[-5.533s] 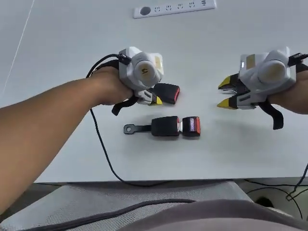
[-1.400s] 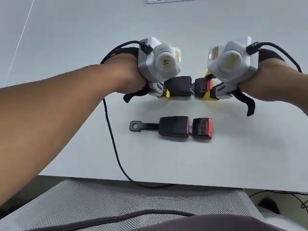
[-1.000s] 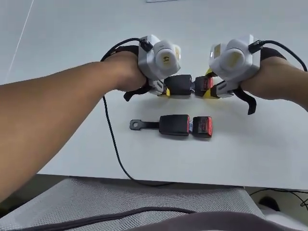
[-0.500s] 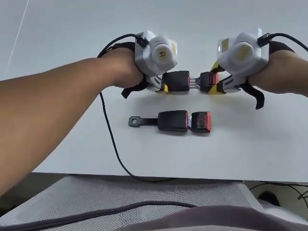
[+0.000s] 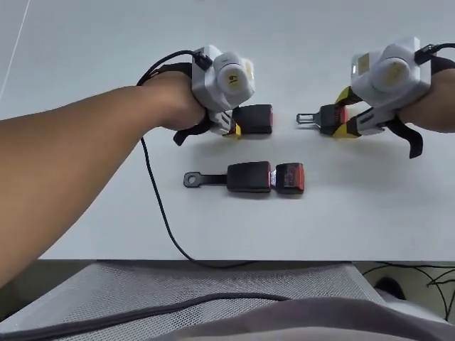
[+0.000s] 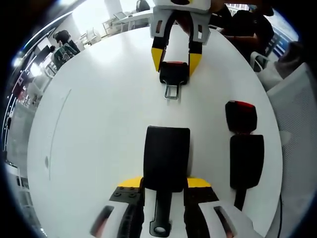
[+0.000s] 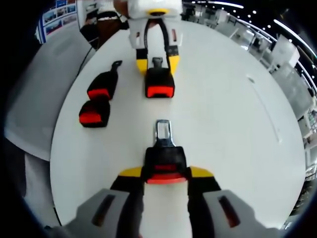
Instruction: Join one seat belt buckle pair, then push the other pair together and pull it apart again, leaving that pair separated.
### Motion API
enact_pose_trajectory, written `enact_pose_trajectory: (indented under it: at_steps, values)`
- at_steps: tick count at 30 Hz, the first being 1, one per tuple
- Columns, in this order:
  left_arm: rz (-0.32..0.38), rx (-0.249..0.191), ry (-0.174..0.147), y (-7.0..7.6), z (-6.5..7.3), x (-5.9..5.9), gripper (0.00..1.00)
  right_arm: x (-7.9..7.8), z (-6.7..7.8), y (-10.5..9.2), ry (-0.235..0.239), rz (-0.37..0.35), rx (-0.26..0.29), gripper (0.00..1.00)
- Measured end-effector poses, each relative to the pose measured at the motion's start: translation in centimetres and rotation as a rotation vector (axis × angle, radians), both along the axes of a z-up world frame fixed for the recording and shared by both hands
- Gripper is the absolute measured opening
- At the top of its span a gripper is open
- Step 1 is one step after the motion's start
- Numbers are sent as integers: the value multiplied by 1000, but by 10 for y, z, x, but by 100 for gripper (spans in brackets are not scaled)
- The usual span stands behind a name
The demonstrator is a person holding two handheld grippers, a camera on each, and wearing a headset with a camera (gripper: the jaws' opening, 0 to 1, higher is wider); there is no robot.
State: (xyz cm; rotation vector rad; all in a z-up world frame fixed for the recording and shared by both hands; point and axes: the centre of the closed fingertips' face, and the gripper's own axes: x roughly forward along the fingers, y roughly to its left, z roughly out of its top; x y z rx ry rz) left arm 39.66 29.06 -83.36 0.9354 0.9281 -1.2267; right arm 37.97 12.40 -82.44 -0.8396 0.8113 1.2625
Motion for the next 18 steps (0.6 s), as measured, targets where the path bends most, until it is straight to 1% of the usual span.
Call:
enact_pose_trajectory:
  at_steps: [5,10,15,18]
  values:
    - [4,7,-1,-1,1,-1,31,-3,-1,-27,-2,-4,-17,33]
    - [7,9,-1,-1,1,0,31,-3,-2,-45,-12,-8,-31,33]
    - [10,-3,-1,-1,3,-1,32,-2,-1,-47,-18,-18,-30,34]
    - [13,-2,-4,-1,3,0,32,-1,-1,-47,-26,-24,-34,35]
